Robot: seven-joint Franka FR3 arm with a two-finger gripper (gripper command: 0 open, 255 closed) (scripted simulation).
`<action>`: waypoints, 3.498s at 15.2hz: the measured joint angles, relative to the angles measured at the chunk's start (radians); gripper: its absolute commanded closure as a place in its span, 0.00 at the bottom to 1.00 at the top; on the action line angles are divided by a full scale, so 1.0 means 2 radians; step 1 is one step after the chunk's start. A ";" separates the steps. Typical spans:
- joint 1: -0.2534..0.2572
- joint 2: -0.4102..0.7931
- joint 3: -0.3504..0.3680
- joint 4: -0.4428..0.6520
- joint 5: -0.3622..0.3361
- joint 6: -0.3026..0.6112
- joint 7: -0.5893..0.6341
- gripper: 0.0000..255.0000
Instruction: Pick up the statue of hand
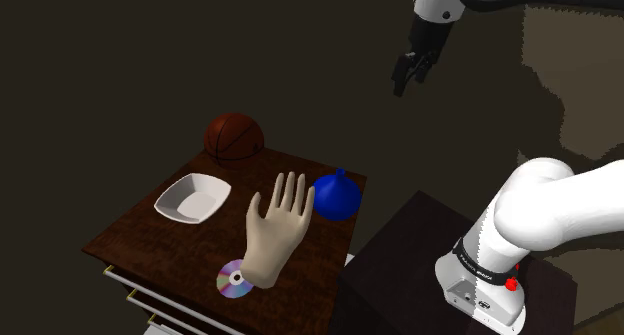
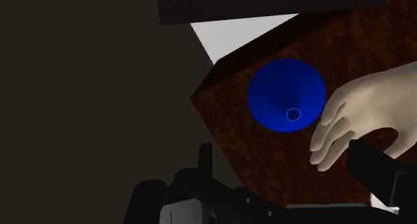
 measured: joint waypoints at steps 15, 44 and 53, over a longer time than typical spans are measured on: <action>0.027 0.097 0.079 -0.089 0.056 0.197 0.118 0.00; 0.106 0.619 0.145 0.130 -0.205 0.502 0.523 0.00; 0.130 0.665 0.116 0.147 -0.240 0.535 0.553 1.00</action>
